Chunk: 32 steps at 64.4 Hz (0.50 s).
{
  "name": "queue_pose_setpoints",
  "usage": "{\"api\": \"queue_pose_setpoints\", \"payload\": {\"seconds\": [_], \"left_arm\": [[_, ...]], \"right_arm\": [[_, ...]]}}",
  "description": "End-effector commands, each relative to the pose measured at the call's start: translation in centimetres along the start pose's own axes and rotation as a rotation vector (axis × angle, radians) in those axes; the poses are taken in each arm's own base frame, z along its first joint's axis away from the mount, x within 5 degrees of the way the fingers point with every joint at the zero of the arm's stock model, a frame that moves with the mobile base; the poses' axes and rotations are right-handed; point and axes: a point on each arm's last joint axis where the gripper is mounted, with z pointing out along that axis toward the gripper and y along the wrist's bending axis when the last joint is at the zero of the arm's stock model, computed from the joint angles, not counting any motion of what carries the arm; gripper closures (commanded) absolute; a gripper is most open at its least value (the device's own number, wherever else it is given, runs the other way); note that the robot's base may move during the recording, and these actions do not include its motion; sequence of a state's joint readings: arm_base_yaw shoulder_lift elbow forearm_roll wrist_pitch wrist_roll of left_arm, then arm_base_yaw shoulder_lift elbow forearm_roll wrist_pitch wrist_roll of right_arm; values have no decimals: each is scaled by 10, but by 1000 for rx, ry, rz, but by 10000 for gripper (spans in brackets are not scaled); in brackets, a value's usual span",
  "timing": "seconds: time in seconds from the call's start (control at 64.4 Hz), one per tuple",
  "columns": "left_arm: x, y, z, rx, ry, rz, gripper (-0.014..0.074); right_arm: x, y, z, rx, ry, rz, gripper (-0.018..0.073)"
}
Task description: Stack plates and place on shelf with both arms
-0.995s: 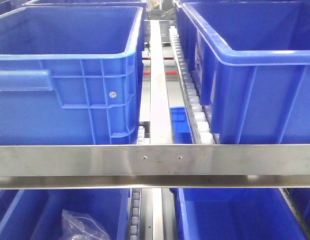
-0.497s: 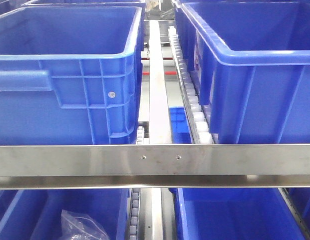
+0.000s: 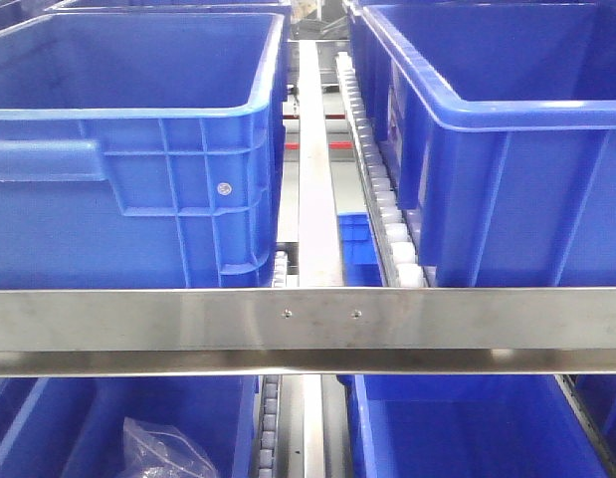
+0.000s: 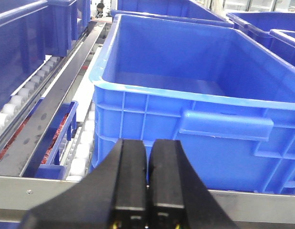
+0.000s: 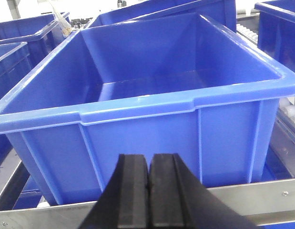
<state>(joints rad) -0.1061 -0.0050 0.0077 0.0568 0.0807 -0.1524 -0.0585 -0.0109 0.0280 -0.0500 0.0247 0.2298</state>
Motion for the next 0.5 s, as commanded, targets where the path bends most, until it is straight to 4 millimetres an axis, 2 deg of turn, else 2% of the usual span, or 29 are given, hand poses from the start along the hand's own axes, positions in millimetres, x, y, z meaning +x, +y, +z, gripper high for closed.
{"api": "queue_pose_setpoints", "payload": {"seconds": [0.0,0.482], "left_arm": [[-7,-1,-2,15,-94,-21,506],[-7,-1,-2,15,-94,-21,506]], "right_arm": [[-8,2,-2,-24,-103,-6,511],[-8,2,-2,-24,-103,-6,511]]}}
